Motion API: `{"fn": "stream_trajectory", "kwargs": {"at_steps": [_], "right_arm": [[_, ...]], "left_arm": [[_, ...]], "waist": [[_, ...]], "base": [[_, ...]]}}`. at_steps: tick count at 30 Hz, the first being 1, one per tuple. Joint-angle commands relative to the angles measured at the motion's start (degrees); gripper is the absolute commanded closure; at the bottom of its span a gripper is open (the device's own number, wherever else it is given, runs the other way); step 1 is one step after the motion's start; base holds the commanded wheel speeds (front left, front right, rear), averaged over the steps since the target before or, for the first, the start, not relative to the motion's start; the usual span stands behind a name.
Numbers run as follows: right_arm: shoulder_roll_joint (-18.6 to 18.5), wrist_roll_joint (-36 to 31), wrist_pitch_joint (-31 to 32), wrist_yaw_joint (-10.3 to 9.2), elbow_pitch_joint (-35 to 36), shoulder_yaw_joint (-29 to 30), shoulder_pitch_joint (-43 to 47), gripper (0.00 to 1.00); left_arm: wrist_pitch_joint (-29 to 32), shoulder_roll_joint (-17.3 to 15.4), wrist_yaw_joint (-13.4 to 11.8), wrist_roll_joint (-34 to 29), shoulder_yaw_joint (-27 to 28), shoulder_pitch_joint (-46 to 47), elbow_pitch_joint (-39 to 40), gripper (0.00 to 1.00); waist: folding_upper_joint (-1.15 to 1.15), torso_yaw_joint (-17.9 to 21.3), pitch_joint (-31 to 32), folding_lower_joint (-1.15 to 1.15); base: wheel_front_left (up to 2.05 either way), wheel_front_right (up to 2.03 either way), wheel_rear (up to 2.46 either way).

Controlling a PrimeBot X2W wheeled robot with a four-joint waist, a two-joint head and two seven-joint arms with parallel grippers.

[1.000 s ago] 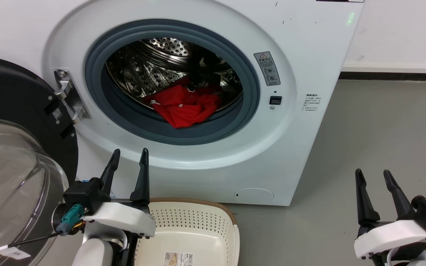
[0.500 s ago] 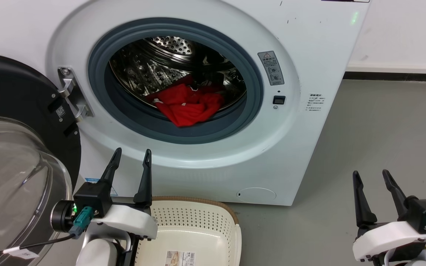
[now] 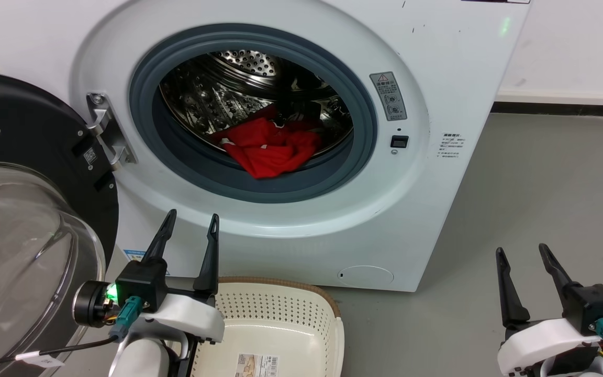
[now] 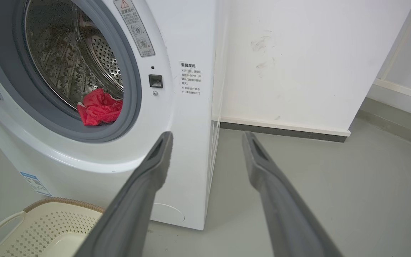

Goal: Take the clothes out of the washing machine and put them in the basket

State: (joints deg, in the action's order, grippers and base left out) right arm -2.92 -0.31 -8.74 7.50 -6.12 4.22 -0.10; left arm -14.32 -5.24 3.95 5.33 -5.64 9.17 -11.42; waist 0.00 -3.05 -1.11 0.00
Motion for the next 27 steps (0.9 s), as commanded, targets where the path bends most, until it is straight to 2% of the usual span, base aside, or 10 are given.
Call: {"fn": "stream_trajectory", "kwargs": {"at_steps": [1, 7, 27], "right_arm": [[0.1, -1.1, -0.4, -0.02, 0.0, 0.0, 0.3, 0.00], [0.1, -2.1, -0.3, -0.02, -0.8, -0.1, 0.5, 0.00], [0.1, 0.1, -0.6, -0.02, -2.5, 0.1, -0.8, 0.00]], "left_arm": [[-0.5, 0.0, 0.1, -1.0, 0.0, 0.7, 0.0, 0.00], [-1.0, 0.2, 0.5, -2.3, 0.4, 0.6, 0.0, 0.00], [-0.9, 1.4, 2.3, -0.7, 2.9, 0.9, -1.1, 0.00]], "waist": [[0.00, 0.0, 0.0, 0.00], [0.00, -0.2, -0.1, 0.00], [0.00, 0.0, -0.6, 0.00]], "base": [[0.00, 0.00, 0.00], [0.00, 0.00, 0.00], [0.00, 0.00, 0.00]]}}
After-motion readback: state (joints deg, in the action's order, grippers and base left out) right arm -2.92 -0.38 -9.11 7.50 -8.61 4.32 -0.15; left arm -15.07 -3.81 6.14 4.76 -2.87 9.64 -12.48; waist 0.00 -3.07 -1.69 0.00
